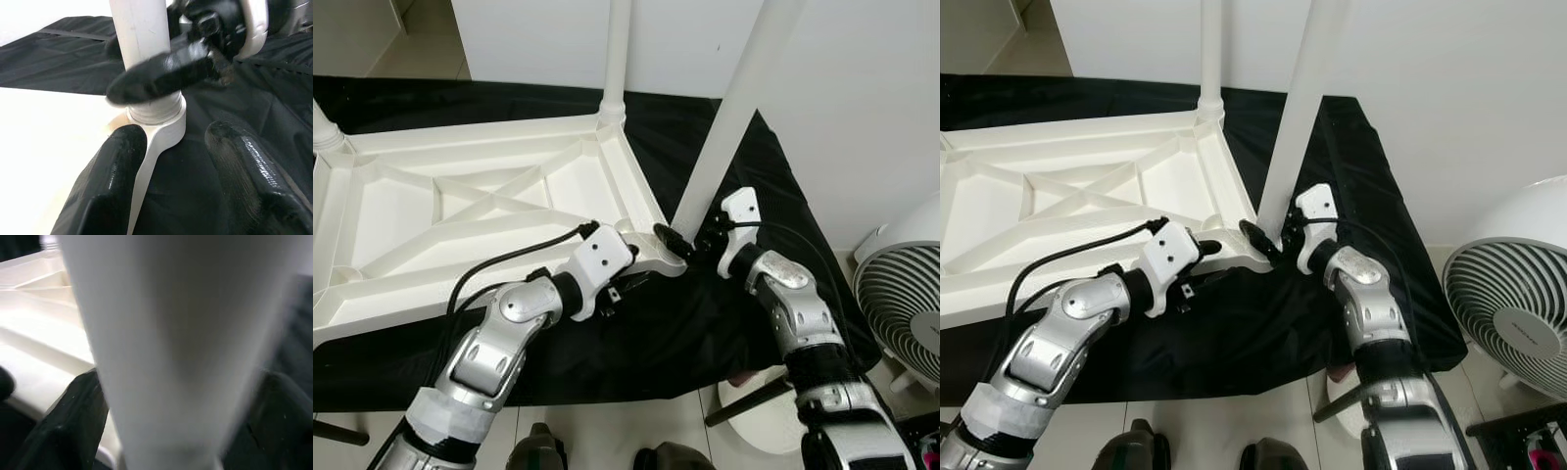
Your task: Building children table
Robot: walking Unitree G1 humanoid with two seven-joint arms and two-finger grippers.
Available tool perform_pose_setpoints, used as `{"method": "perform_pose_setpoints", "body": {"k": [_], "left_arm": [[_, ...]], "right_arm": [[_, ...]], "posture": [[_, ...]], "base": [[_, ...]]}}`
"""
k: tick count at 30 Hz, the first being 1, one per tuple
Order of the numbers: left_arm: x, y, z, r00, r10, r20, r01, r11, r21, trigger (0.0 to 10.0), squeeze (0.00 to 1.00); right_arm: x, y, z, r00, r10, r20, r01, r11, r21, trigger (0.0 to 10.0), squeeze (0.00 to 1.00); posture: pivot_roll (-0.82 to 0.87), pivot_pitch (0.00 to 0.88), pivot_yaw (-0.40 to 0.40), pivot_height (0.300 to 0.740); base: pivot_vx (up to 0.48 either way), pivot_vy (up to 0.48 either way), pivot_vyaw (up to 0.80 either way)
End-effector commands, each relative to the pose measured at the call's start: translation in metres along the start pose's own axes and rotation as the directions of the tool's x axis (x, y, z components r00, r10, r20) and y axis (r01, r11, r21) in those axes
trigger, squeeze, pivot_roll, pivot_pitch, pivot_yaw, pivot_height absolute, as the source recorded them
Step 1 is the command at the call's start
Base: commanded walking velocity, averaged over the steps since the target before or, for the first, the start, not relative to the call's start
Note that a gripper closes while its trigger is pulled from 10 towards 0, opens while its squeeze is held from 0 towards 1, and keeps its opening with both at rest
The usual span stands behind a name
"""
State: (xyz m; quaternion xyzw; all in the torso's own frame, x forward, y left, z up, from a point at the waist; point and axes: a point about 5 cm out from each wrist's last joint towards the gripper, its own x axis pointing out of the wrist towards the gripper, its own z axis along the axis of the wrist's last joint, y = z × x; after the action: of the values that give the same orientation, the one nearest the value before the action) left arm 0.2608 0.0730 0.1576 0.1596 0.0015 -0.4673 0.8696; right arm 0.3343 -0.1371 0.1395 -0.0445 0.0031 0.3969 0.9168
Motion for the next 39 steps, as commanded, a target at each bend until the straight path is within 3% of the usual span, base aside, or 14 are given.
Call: {"method": "perform_pose_setpoints", "body": {"k": [1, 11, 12, 13, 25, 26, 32, 34, 36, 39], "left_arm": [[0.000, 0.004, 0.001, 0.998, 0.057, -0.003, -0.057, 0.998, 0.003, 10.0, 0.00], [0.002, 0.002, 0.001, 0.998, 0.061, 0.001, -0.061, 0.998, 0.002, 10.0, 0.00], [0.002, 0.002, 0.001, 0.998, 0.064, 0.001, -0.064, 0.998, 0.002, 10.0, 0.00], [0.002, 0.003, 0.002, 0.998, 0.066, 0.002, -0.066, 0.998, 0.002, 10.0, 0.00], [0.003, 0.001, 0.001, 0.998, 0.065, 0.002, -0.065, 0.998, 0.006, 10.0, 0.00], [0.003, 0.000, 0.001, 0.998, 0.060, 0.002, -0.060, 0.998, 0.004, 10.0, 0.00], [0.004, -0.003, 0.000, 0.999, 0.047, 0.002, -0.047, 0.999, -0.001, 10.0, 0.00], [0.003, -0.005, 0.000, 0.999, 0.044, 0.001, -0.044, 0.999, -0.004, 10.0, 0.00], [0.003, -0.006, -0.001, 0.999, 0.044, 0.000, -0.044, 0.999, -0.006, 10.0, 0.00], [0.002, -0.008, -0.002, 0.999, 0.041, -0.004, -0.041, 0.999, -0.013, 10.0, 0.00]], "right_arm": [[0.004, 0.003, -0.004, 0.999, 0.039, -0.008, -0.039, 0.999, 0.002, 10.0, 0.00], [0.017, 0.006, -0.008, 0.995, 0.094, -0.016, -0.094, 0.995, -0.013, 9.9, 0.00], [0.019, 0.006, -0.009, 0.995, 0.100, -0.019, -0.100, 0.995, -0.017, 5.4, 0.00], [0.019, 0.005, -0.009, 0.994, 0.103, -0.023, -0.104, 0.994, -0.021, 0.0, 0.00], [0.009, -0.005, -0.015, 0.996, 0.088, -0.027, -0.089, 0.996, -0.013, 0.0, 0.00], [0.005, -0.007, -0.015, 0.997, 0.069, -0.024, -0.069, 0.998, -0.012, 10.0, 0.00], [0.000, -0.005, -0.012, 1.000, 0.004, 0.002, -0.004, 1.000, -0.019, 10.0, 0.00], [0.000, -0.004, -0.011, 0.993, -0.115, 0.000, 0.114, 0.993, -0.033, 10.0, 0.00], [-0.001, -0.004, -0.011, 0.987, -0.162, 0.000, 0.162, 0.986, -0.038, 10.0, 0.00], [-0.007, 0.002, -0.016, 0.927, -0.375, -0.035, 0.376, 0.926, 0.029, 10.0, 0.00]], "posture": [[0.03, 0.024, -0.041, 0.740], [0.04, 0.019, -0.052, 0.740], [0.04, 0.018, -0.053, 0.740], [0.04, 0.016, -0.058, 0.740], [0.04, 0.013, -0.061, 0.740], [0.03, 0.014, -0.061, 0.740], [0.03, 0.017, -0.064, 0.740], [0.03, 0.022, -0.070, 0.740], [0.03, 0.023, -0.071, 0.740], [0.02, 0.029, -0.072, 0.740]], "base": [[0.000, 0.000, 0.00], [0.000, 0.000, 0.00], [0.000, 0.000, 0.00], [0.000, 0.000, 0.00], [0.000, 0.000, 0.00], [0.000, 0.000, 0.00], [0.000, 0.000, 0.00], [0.000, 0.000, 0.00], [0.000, 0.000, 0.00], [0.000, 0.000, 0.00]]}}
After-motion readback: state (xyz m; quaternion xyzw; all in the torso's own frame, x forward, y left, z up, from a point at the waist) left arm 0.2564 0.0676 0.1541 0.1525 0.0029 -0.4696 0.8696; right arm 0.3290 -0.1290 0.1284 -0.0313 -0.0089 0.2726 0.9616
